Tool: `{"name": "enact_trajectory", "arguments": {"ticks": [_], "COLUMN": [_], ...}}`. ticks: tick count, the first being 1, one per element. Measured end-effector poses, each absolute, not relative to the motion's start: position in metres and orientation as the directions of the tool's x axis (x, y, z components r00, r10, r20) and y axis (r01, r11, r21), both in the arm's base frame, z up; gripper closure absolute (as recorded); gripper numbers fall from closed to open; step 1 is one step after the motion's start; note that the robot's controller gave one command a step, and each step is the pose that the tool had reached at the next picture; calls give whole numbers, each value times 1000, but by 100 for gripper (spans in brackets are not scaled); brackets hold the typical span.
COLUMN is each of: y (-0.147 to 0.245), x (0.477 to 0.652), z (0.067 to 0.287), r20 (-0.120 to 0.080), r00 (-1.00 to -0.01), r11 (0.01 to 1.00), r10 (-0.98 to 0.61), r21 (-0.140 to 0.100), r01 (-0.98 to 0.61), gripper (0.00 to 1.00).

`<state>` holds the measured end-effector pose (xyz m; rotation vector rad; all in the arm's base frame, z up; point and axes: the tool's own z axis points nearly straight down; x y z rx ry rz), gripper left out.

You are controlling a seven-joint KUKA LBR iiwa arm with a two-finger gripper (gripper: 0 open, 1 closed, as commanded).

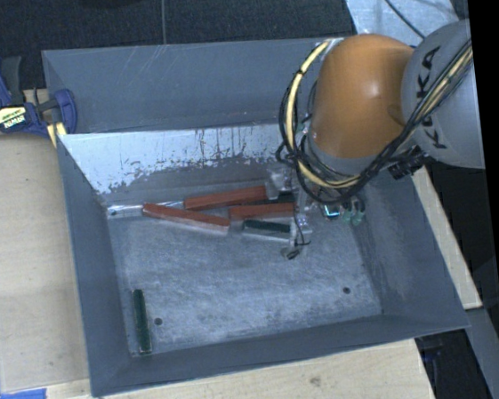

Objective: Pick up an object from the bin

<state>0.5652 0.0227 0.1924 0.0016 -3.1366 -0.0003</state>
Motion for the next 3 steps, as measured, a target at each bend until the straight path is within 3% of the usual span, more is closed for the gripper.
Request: {"name": "enact_trajectory", "arguments": {"ticks": [1,2,3], "y": [-4,26,11], "x": [623,604,611], "z": [74,101,100], "r20": [-22,-4,-6], "r00": [-998,-997,-996], "r11": [998,997,996], "r10": [61,-71,-84], "r21": [3,1,-1], "r01": [61,-71,-84], "gripper": [0,0,0]}}
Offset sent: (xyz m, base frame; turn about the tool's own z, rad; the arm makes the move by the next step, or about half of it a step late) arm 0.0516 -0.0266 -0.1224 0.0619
